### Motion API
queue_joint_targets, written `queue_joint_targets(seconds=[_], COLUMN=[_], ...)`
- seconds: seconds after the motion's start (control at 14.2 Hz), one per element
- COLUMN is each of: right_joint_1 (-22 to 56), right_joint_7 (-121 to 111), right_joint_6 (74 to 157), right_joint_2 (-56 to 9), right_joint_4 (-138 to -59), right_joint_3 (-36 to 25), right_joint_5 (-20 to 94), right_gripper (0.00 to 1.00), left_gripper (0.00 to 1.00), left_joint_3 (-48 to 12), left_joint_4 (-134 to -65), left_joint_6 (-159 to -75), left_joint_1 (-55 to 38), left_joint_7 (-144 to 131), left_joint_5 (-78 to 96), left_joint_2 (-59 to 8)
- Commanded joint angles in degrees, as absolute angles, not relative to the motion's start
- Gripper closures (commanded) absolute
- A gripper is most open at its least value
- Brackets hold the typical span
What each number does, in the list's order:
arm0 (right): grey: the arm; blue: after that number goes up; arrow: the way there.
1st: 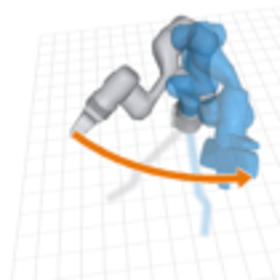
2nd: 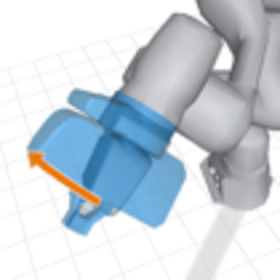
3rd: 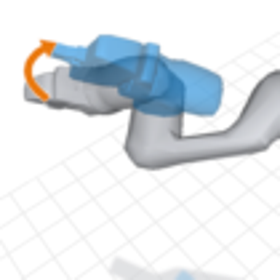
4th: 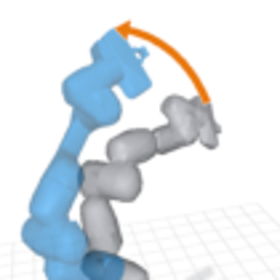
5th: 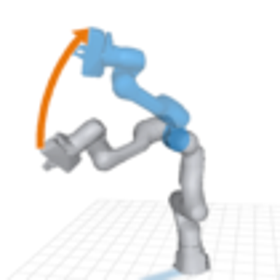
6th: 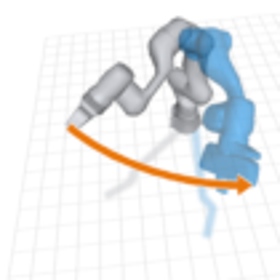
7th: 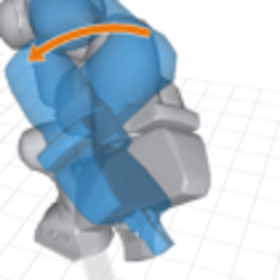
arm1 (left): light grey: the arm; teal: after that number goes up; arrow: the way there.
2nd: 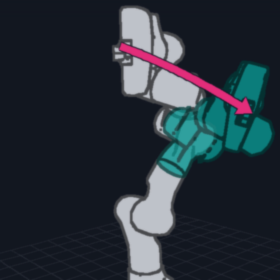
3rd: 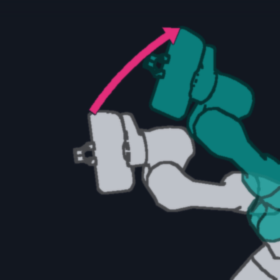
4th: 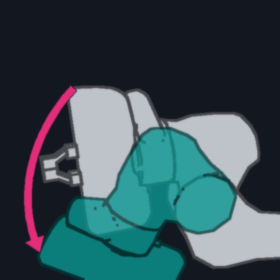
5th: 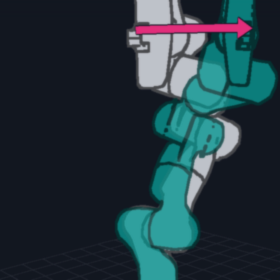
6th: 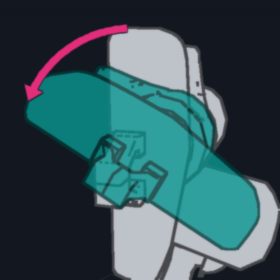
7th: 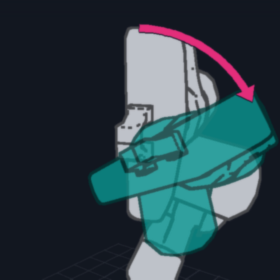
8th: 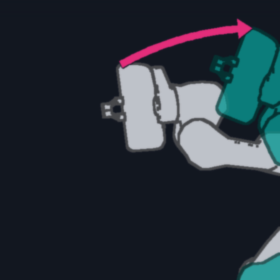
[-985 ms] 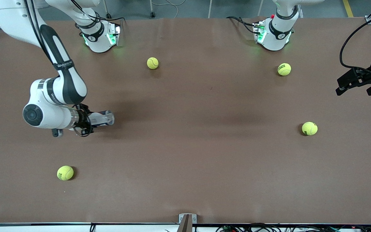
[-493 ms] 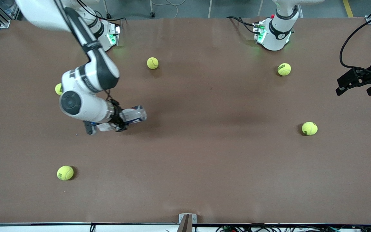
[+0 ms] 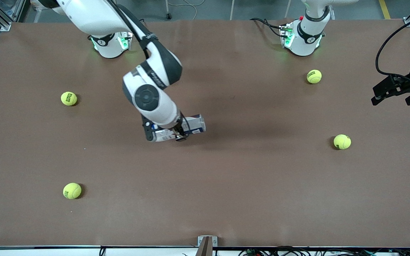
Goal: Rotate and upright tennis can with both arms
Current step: 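Lift and carry the can with the right gripper toward table center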
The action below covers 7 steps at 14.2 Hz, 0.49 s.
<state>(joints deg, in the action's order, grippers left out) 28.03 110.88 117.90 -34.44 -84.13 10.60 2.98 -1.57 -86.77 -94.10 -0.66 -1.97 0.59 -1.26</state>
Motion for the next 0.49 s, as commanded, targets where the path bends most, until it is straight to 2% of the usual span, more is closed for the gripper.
queue_joint_targets(seconds=[0.0, 0.21, 0.42], right_joint_1=[32.51, 38.03, 44.89], right_joint_7=[117.85, 122.41, 126.55], right_joint_6=[117.16, 117.42, 122.06], right_joint_2=[-42.61, -48.76, -54.56], right_joint_4=[-72.98, -65.68, -61.35], right_joint_3=[9.84, 7.92, 2.3], right_joint_5=[-0.96, -3.68, -3.95], right_gripper=[0.28, 0.28, 0.28], left_gripper=[0.0, 0.0, 0.0], left_joint_3=[-1.85, -1.85, -1.85], left_joint_4=[-86.57, -86.57, -86.57], left_joint_6=[-93.34, -93.34, -93.34], left_joint_1=[-0.26, -0.26, -0.26], left_joint_7=[-1.58, -1.58, -1.58], left_joint_5=[0.35, 0.35, 0.35], left_joint_2=[-0.79, -0.79, -0.79])
